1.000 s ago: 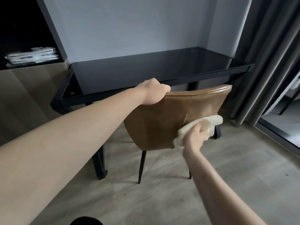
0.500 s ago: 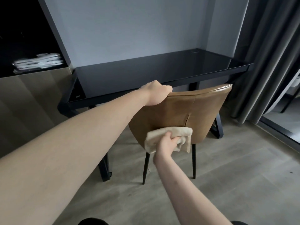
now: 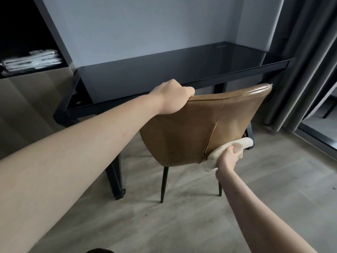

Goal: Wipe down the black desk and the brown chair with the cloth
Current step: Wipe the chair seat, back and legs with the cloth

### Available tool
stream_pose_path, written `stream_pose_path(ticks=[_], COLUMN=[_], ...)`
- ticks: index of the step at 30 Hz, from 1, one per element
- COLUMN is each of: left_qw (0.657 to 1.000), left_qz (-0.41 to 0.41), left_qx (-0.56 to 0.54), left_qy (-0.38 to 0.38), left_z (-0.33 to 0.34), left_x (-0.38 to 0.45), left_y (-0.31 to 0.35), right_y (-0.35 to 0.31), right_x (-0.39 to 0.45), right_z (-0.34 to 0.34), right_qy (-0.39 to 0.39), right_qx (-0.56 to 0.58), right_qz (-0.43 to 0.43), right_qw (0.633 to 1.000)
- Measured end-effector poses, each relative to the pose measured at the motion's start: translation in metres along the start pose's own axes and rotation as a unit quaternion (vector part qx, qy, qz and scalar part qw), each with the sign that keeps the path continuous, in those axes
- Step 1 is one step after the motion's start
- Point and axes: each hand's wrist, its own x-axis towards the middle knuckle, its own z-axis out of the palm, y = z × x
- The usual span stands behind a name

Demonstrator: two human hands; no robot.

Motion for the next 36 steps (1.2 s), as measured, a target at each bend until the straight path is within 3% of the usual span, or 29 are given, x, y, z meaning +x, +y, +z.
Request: stream_pose_path(ticks=[7, 12, 15, 18, 21, 24, 32, 36], left_qw=[1.000, 1.000, 1.000, 1.000, 1.000, 0.999, 0.998, 0.997], left_qz=[-0.004, -0.023, -0.017, -0.007, 0.005, 0.021, 0.053, 0.063], left_qx=[0.011, 0.003, 0.007, 0.008, 0.004, 0.012, 0.014, 0.006], left_qy=[-0.025, -0.012, -0.012, -0.009, 0.003, 0.022, 0.029, 0.035], left_z=[-0.004, -0.006, -0.006, -0.005, -0.003, 0.000, 0.004, 0.002], left_x=[-0.019, -0.029, -0.028, -0.025, -0.019, -0.016, -0.013, -0.011], left_y=[0.013, 0.016, 0.014, 0.012, 0.008, 0.004, 0.001, 0.001], right_y=[0.052, 0.051, 0.040, 0.030, 0.032, 0.030, 0.064, 0.090], right_x=[-0.101, -0.129, -0.110, -0.065, -0.025, 0.006, 0.094, 0.118], right_z=[0.059, 0.082, 0.068, 0.051, 0.033, 0.015, -0.006, 0.003], right_qy=[-0.073, -0.128, -0.122, -0.044, -0.010, -0.002, -0.048, -0.035], right_qx=[0.062, 0.116, 0.141, 0.224, 0.119, 0.086, 0.031, -0.005], right_qz=[0.124, 0.195, 0.168, 0.235, 0.110, 0.046, 0.042, 0.061], right_qw=[0.988, 0.965, 0.968, 0.945, 0.987, 0.995, 0.998, 0.998])
